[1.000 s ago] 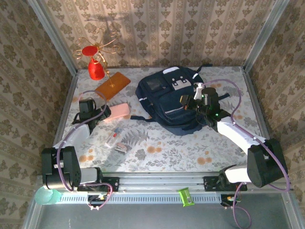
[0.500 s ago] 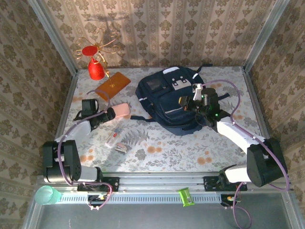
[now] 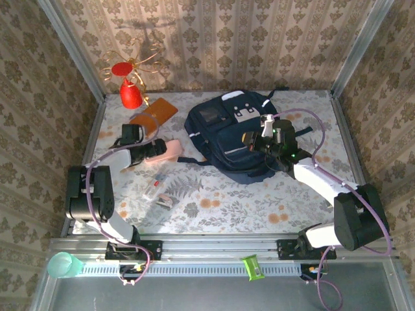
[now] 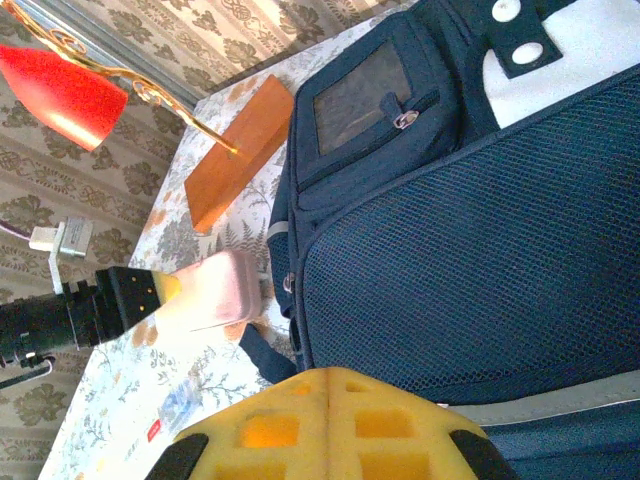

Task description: Pack the student bag

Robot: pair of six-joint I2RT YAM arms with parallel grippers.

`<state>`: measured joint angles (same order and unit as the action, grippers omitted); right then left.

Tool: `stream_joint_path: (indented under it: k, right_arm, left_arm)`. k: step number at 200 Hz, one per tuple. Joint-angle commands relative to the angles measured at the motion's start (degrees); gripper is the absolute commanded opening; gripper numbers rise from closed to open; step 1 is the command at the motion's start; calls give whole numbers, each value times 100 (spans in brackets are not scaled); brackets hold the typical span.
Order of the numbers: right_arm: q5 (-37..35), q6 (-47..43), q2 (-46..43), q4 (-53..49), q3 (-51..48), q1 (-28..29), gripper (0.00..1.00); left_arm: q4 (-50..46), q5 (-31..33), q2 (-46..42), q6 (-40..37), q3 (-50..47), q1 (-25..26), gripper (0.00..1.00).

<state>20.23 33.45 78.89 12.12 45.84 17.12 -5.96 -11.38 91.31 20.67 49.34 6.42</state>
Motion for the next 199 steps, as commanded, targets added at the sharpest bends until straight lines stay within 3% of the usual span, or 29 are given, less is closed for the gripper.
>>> stream_joint_path:
  k: [1, 28, 45, 70, 92, 127, 146, 199]
  right_arm:
    - [146, -10, 47, -8, 3, 13, 0]
    - [198, -35, 239, -22, 59, 18, 0]
    - [218, -69, 342, -41, 82, 12, 0]
    - [284, -115, 446, -81, 92, 10, 0]
    - [299, -128, 516, -118, 98, 2, 0]
    - [410, -124, 540, -213, 216, 1, 0]
    - [429, -107, 510, -228, 232, 1, 0]
    - [492, 75, 379, -136, 191, -1, 0]
  left_arm:
    - [173, -535, -438, 466, -392, 538, 97]
    - [-179, 277, -1059, 301, -638, 1235, 97]
    - [-538, 1239, -1279, -260, -619, 1420, 98]
    - [-778, 1767, -1127, -1376, -363, 1565, 98]
    - [-853, 1712, -789, -2323, -6, 1767, 99]
    - [-1436, 1955, 70, -2989, 916, 2245, 100]
    - [-1870, 2273, 663, -3244, 1430, 2336, 100]
    - [-2205, 2332, 1490, -3516, 2105, 2305, 100]
